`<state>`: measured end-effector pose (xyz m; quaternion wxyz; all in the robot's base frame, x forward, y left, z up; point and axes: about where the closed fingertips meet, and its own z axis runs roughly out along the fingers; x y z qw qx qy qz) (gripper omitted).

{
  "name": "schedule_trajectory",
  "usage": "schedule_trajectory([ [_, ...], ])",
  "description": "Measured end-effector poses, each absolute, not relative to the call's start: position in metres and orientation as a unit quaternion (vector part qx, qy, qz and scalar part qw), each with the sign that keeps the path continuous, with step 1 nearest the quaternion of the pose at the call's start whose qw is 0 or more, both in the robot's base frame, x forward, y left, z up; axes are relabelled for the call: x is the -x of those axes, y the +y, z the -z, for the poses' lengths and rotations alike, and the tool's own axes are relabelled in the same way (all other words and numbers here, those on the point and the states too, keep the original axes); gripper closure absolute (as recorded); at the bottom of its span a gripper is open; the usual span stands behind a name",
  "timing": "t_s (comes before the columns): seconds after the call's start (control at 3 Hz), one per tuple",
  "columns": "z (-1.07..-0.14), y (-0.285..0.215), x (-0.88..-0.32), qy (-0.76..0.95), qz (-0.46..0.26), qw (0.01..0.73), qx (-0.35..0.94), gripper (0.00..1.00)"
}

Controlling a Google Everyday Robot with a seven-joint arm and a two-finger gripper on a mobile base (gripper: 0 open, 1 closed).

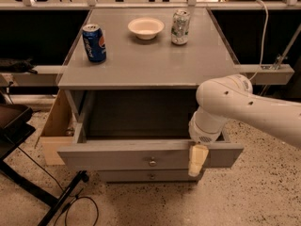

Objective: Open top drawer

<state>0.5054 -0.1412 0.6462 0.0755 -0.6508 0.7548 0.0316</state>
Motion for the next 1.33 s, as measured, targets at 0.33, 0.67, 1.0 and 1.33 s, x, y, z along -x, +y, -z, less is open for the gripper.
schedule_trajectory([
  [0.33, -0.646, -0.141, -0.505, 0.755, -0.032, 0.075, 0.651, 0.00],
  [0.67, -0.638, -0.145, -0.488, 0.759, -0.038, 0.057, 0.647, 0.19],
  [1.0, -0.638, -0.145, -0.438, 0.771, -0.063, 0.021, 0.634, 0.43],
  [1.33, -0.641, -0.145, -0.438, 0.771, -0.063, 0.021, 0.634, 0.66],
])
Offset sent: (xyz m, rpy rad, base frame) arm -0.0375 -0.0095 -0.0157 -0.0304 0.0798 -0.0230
